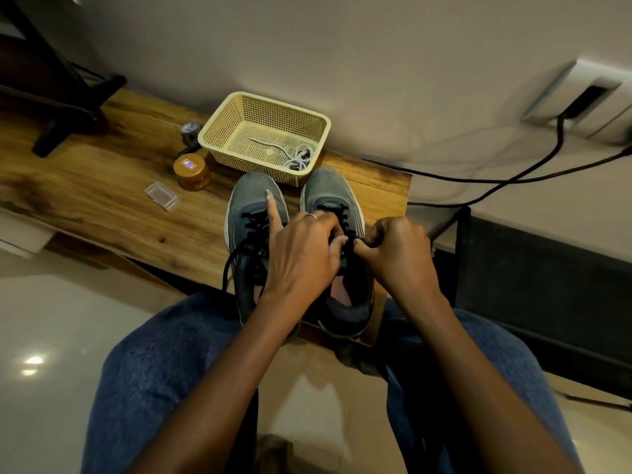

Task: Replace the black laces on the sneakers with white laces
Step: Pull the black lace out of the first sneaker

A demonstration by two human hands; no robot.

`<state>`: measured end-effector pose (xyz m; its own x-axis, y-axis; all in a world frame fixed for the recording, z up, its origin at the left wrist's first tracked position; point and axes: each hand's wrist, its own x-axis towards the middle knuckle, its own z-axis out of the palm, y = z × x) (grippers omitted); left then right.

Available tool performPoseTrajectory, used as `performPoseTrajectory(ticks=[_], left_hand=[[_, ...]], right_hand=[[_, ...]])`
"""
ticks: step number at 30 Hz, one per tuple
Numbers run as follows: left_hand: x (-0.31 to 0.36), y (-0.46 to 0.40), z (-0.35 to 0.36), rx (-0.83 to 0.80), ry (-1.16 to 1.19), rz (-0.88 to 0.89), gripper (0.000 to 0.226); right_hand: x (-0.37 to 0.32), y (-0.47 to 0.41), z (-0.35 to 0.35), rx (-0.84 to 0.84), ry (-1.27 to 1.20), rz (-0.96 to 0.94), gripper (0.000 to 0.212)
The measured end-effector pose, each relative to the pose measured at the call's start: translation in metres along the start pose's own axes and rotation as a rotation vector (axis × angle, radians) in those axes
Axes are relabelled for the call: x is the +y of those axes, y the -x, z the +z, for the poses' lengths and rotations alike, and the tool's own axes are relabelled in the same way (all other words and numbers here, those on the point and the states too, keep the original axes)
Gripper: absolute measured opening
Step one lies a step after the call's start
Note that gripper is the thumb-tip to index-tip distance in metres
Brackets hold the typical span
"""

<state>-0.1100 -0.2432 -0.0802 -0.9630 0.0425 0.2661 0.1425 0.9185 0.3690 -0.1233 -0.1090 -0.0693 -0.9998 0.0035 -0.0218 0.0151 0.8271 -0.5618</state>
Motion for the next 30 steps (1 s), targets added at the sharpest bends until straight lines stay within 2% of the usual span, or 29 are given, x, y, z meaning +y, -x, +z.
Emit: performPoseTrajectory(ticks=[7,12,20,25,30], left_hand=[[-0.015,0.003,-0.007,0.023,0.001,-0.124,0.007],[0.000,-0.003,-0.002,-0.054,-0.048,-0.041,0.024],[-0.007,-0.004,-0.009,-0.029,-0.019,-0.042,0.010],[-0.029,-0.003,-0.020,0.004,0.011,-0.125,0.011],[-0.009,-0.005,-0.009,-0.109,0.057,-0.036,0.023]], right_hand=[[0.000,0.001,0.003,0.012,0.001,-0.006,0.041],[0.000,0.001,0.002,0.012,0.021,-0.015,0.048],[0.002,0.000,0.003,0.014,-0.020,0.017,0.041],[0.002,0.000,0.003,0.007,-0.014,0.006,0.040],[-0.001,0.000,0.001,-0.001,0.011,0.001,0.031]])
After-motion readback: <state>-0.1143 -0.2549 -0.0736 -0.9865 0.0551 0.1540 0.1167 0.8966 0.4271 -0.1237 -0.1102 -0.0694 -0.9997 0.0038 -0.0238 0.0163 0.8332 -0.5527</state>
